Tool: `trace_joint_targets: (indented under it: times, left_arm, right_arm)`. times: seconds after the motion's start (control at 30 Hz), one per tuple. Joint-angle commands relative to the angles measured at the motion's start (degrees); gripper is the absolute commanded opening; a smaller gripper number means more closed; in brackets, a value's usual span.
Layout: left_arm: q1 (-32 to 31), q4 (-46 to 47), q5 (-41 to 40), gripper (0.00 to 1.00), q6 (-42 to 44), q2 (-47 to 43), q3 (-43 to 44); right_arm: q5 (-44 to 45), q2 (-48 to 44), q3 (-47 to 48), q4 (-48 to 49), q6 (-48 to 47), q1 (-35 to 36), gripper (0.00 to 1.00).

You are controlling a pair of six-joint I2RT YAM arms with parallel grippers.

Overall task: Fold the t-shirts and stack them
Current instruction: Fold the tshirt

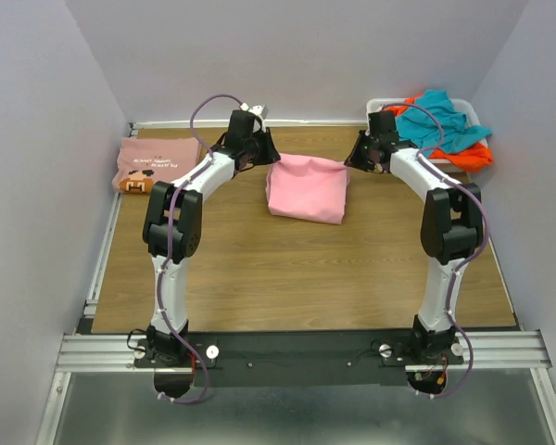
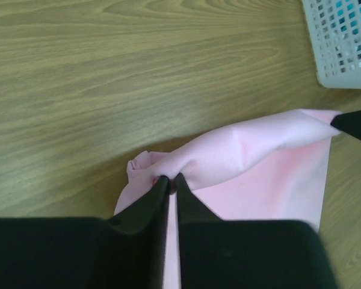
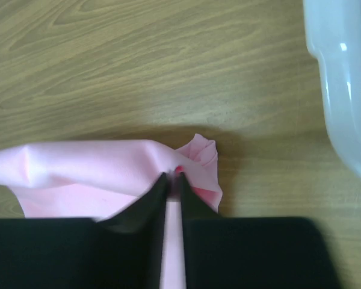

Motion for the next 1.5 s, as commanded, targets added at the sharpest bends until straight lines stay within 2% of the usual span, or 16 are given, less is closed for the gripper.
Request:
trace_joint_targets:
  times: [0.0, 0.03, 0.07, 0.1, 0.13, 0.17, 0.23, 0.3, 0.47, 0.6, 0.67, 0.8, 0.93, 1.1, 1.33, 1.47]
  left_arm:
    - [0.83, -1.59, -0.32, 0.37, 1.67, 2.26, 3.04]
    - [0.92, -2.11, -0.76, 0.44, 1.59, 2.35, 4.01]
    - [0.92, -2.55, -1.63, 0.47, 1.67, 2.17, 4.54]
    - [0.92, -2.81, -2.34, 0.98, 1.76, 1.91, 4.98]
    - [0.92, -3.6, -3.04, 0.98, 1.76, 1.73, 6.03]
    - [0.92, -3.87, -3.74, 0.98, 1.85, 0.95, 6.39]
    - [0.66, -3.61, -3.4, 0.98, 1.5, -0.37, 5.26]
    - [-0.22, -2.3, -1.99, 0.99, 1.15, -3.27, 2.45]
    - [-3.64, 3.59, 0.55, 0.98, -0.61, -9.59, -9.41]
    - [-7.15, 6.85, 1.43, 0.98, -1.84, -10.66, -14.7]
    - [-8.04, 8.16, 1.44, 0.99, -1.93, -10.31, -16.28]
    - [-8.66, 11.24, 6.44, 0.98, -1.67, -7.94, -19.44]
    - [-8.57, 12.91, 5.57, 0.99, -1.67, -6.8, -22.78]
    - [-8.57, 13.79, 5.13, 0.98, -1.49, -6.35, -26.65]
    - [-8.57, 17.21, 5.3, 0.98, -3.42, -9.25, -36.05]
    - [-9.01, 19.15, 4.52, 0.98, -5.44, -15.56, -45.17]
  right_arm:
    - [-4.51, 5.03, 4.67, 1.29, -2.22, -1.15, 0.28]
    - [-5.82, 5.56, 5.28, 1.29, -2.48, -1.24, 0.39]
    - [-6.36, 6.09, 6.85, 1.2, -3.01, -1.24, 0.6]
    - [-6.8, 6.62, 7.39, 1.2, -3.45, -1.33, 0.69]
    - [-7.15, 6.62, 7.83, 1.2, -3.54, -1.33, 0.83]
    - [-7.59, 6.28, 8.1, 1.2, -3.8, -1.42, 0.92]
    - [-9.69, 4.08, 6.97, 1.29, -3.71, -1.42, 1.0]
    - [-14.51, 2.06, 3.55, 1.38, -3.63, -1.24, 1.0]
    - [-18.92, -5.31, -5.68, 3.22, -3.36, -0.19, 1.0]
    - [-22.35, -7.52, -11.67, 8.31, -0.39, 0.34, 1.0]
    - [-23.32, -6.65, -12.2, 11.82, 1.2, 0.25, 1.0]
    - [-29.91, -0.6, -8.43, 16.05, 5.15, 0.34, 1.0]
    - [-25.79, 5.73, -5.96, 16.06, 5.34, 0.25, 1.0]
    - [-24.56, 8.38, -9.29, 16.14, 4.9, 0.34, 1.0]
    - [-24.82, 6.36, -16.24, 16.14, 0.25, 0.69, 1.0]
    - [-25.09, 3.99, -20.19, 16.14, -1.78, 1.83, 1.0]
